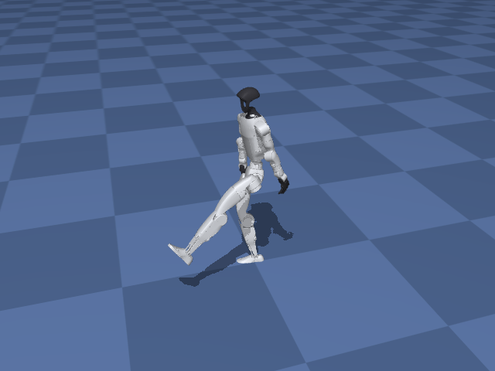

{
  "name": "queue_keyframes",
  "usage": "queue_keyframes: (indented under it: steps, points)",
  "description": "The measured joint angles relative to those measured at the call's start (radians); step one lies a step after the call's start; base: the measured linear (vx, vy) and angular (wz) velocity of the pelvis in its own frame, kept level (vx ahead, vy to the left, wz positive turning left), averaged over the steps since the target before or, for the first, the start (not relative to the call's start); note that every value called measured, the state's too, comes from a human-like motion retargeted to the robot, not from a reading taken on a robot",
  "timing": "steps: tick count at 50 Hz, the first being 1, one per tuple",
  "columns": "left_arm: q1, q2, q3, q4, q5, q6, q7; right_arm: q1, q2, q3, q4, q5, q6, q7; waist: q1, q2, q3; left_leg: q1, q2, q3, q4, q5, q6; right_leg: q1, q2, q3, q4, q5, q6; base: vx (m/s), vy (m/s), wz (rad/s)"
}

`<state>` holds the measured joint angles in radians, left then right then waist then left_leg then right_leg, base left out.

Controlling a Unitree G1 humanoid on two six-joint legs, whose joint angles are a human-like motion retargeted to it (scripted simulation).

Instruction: Upper body actions

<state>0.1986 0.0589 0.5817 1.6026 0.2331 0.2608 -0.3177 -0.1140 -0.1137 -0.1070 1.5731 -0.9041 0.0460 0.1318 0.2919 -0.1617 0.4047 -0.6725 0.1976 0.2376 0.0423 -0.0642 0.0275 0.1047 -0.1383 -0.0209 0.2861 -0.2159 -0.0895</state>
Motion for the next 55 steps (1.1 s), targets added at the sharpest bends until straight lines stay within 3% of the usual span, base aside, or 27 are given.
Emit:
queue_keyframes:
  steps: [6, 10, 12, 13, 15, 18, 21, 24, 30, 35, 40, 47, 51, 53, 55]
  points:
    - [-0.011, 0.022, 0.001, 0.018, -0.04, -0.031, 0.052, 0.064, -0.037, -0.021, 0.036, -0.034, 0.022, -0.007, -0.171, 0.088, -0.231, 0.172, -0.085, -0.14, 0.32, 0.071, -0.055, -0.043, 0.081, -0.11, -0.084, 0.01, 0.019, 0.14, 0.12, 1.13]
    - [-0.044, 0.054, -0.032, 0.007, -0.037, -0.009, 0.077, 0.098, -0.071, -0.059, 0.067, -0.04, 0.035, -0.017, -0.29, 0.122, -0.334, 0.356, -0.129, -0.087, 0.518, 0.104, -0.055, -0.065, 0.089, -0.184, -0.119, 0.009, 0.036, 0.14, 0.16, 1.23]
    - [-0.06, 0.061, -0.047, -0.018, -0.029, -0.015, 0.087, 0.109, -0.088, -0.079, 0.089, -0.029, 0.053, -0.031, -0.338, 0.146, -0.382, 0.496, -0.127, 0.023, 0.438, 0.141, -0.045, -0.073, 0.099, -0.209, -0.139, 0.008, 0.048, 0.1, 0.2, 1.05]
    - [-0.072, 0.065, -0.055, -0.029, -0.025, -0.018, 0.092, 0.11, -0.096, -0.096, 0.101, -0.024, 0.065, -0.041, -0.365, 0.174, -0.406, 0.564, -0.125, 0.062, 0.355, 0.13, -0.096, -0.078, 0.12, -0.224, -0.151, 0.007, 0.053, 0.08, 0.23, 1.17]
    - [-0.096, 0.072, -0.07, -0.05, -0.01, -0.023, 0.098, 0.119, -0.108, -0.135, 0.117, -0.009, 0.084, -0.065, -0.415, 0.226, -0.45, 0.657, -0.118, 0.211, 0.183, 0.017, -0.116, -0.087, 0.156, -0.265, -0.176, 0.005, 0.061, 0.08, 0.22, 1.18]
    - [-0.158, 0.076, -0.101, -0.077, 0.032, -0.02, 0.092, 0.138, -0.127, -0.181, 0.127, 0.056, 0.099, -0.078, -0.495, 0.289, -0.51, 0.651, -0.16, 0.16, -0.021, 0.039, -0.097, -0.091, 0.178, -0.358, -0.227, 0.005, 0.08, 0.07, 0.27, 1.67]
    - [-0.236, 0.085, -0.121, -0.113, 0.076, -0.025, 0.091, 0.142, -0.119, -0.207, 0.127, 0.142, 0.107, -0.073, -0.538, 0.304, -0.559, 0.585, -0.169, 0.156, -0.056, 0.072, -0.118, -0.125, 0.16, -0.424, -0.262, 0.012, 0.098, -0.1, 0.23, 1.58]
    - [-0.291, 0.094, -0.164, -0.162, 0.101, -0.044, 0.096, 0.142, -0.101, -0.224, 0.127, 0.196, 0.092, -0.068, -0.508, 0.282, -0.547, 0.534, -0.195, 0.048, -0.005, 0.059, -0.089, -0.12, 0.14, -0.453, -0.284, 0.029, 0.102, 0.01, 0.18, 0.47]
    - [-0.269, 0.108, -0.234, -0.247, 0.106, -0.085, 0.128, 0.089, -0.05, -0.153, 0.098, 0.136, 0.069, -0.043, -0.297, 0.194, -0.482, 0.609, -0.225, 0.12, 0.001, 0.026, -0.059, -0.095, 0.103, -0.368, -0.273, 0.062, 0.092, 0.08, 0.08, -0.97]
    - [-0.178, 0.095, -0.155, -0.152, 0.098, -0.072, 0.112, 0.043, -0.004, -0.057, -0.035, -0.034, 0.011, 0.026, -0.309, 0.184, -0.497, 0.623, -0.244, 0.126, -0.013, 0.011, -0.03, -0.104, 0.099, -0.331, -0.281, 0.084, 0.099, 0.08, 0.12, -0.43]
    - [-0.093, 0.084, -0.086, -0.009, 0.13, -0.01, 0.041, -0.009, 0.019, 0.02, -0.13, -0.033, -0.079, 0.085, -0.297, 0.169, -0.482, 0.648, -0.259, 0.161, -0.015, -0.014, -0.008, -0.12, 0.086, -0.276, -0.264, 0.103, 0.11, 0.08, 0.17, -0.65]
    - [0.002, 0.064, -0.061, 0.038, 0.199, -0.005, 0.027, 0.008, 0.009, 0.013, -0.134, 0.014, -0.094, 0.093, -0.263, 0.153, -0.476, 0.687, -0.296, 0.162, -0.01, -0.056, 0.031, -0.103, 0.058, -0.253, -0.225, 0.103, 0.146, 0.1, 0.23, -0.31]
    - [-0.002, 0.078, -0.054, 0.024, 0.231, -0.002, 0.032, 0.07, -0.024, -0.031, -0.082, 0.041, -0.095, 0.022, -0.253, 0.152, -0.497, 0.685, -0.301, 0.114, 0.017, -0.075, 0.042, -0.148, 0.016, -0.311, -0.057, 0.132, 0.176, 0.11, 0.28, 0.47]
    - [-0.017, 0.09, -0.049, 0.004, 0.225, 0.004, 0.036, 0.092, -0.041, -0.049, -0.043, 0.05, -0.089, -0.018, -0.225, 0.164, -0.502, 0.683, -0.275, 0.11, 0.029, -0.08, 0.04, -0.25, 0.009, -0.266, 0.154, 0.212, 0.154, 0.05, 0.21, 0.14]
    - [-0.032, 0.104, -0.057, -0.016, 0.197, 0.004, 0.041, 0.114, -0.054, -0.068, -0.016, 0.035, -0.075, -0.04, -0.272, 0.187, -0.494, 0.687, -0.248, 0.045, 0.044, -0.075, 0.042, -0.348, 0.048, -0.196, 0.334, 0.224, 0.127, 0.05, 0.13, 1.13]
